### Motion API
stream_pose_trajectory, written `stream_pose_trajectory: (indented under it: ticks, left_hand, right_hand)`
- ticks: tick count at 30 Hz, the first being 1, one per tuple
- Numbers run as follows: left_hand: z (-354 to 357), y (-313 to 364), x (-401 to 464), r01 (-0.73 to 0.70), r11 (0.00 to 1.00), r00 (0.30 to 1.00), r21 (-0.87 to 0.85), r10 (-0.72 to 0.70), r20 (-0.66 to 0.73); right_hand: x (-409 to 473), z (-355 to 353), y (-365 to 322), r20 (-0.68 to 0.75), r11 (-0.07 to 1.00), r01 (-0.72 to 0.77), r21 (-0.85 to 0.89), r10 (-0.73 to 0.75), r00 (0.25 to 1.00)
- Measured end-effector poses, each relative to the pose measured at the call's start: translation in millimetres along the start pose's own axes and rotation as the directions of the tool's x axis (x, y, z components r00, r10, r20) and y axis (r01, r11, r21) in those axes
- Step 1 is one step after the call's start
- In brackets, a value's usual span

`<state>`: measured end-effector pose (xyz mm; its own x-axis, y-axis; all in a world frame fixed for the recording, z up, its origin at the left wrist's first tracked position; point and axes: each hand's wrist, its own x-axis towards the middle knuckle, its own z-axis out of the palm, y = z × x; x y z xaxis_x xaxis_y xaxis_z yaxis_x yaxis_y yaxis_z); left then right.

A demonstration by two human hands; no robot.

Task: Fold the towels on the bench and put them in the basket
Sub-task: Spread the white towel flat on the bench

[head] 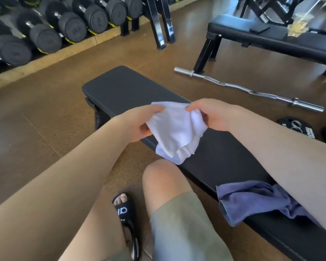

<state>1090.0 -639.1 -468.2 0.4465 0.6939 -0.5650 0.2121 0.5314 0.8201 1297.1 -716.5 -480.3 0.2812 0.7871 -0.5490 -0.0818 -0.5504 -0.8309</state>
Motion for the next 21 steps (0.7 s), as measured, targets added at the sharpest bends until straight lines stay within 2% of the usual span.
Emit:
stream_pose_trajectory:
  ticks: [4,6,8,9,13,17,19,21]
  left_hand:
    - [4.8,5.4,-6.0,-0.050,0.997,0.999,-0.064,0.051,0.010]
    - [7.1,7.7,-10.2,-0.069,0.994,0.996,-0.085,0.073,0.046]
    - [9.6,9.0,-12.4,-0.087,0.990,0.991,-0.113,0.097,0.090]
    - [10.9,9.8,-14.9,-0.100,0.987,0.986,-0.127,0.115,0.118]
    - [10.9,12.9,-22.6,-0.131,0.980,0.968,-0.151,0.159,0.193]
    - [9.7,15.2,-27.7,-0.153,0.969,0.973,-0.194,0.182,0.140]
    - [10.4,17.9,-30.7,-0.181,0.952,0.969,-0.247,0.216,0.123]
    - [8.2,20.4,-30.9,-0.184,0.928,0.972,-0.324,0.220,0.078]
  right_hand:
    - [4.6,-2.4,0.1,-0.109,0.991,-0.028,-0.134,0.014,0.994]
    - [4.2,-3.4,0.6,-0.155,0.956,-0.045,-0.290,0.000,0.988]
    - [4.7,-0.3,1.1,-0.227,0.886,-0.025,-0.463,-0.091,0.970]
    - [5.3,2.5,1.2,-0.224,0.874,-0.001,-0.487,-0.124,0.967]
    - [-1.0,13.8,1.4,-0.053,0.908,0.002,-0.419,-0.027,0.998]
    - [-4.2,19.1,6.1,0.159,0.965,-0.023,-0.260,0.066,0.985]
    - [-2.4,18.9,8.7,0.095,0.988,-0.007,-0.151,0.022,0.995]
    - [-0.1,17.3,5.8,-0.014,0.991,0.027,-0.129,-0.029,0.999]
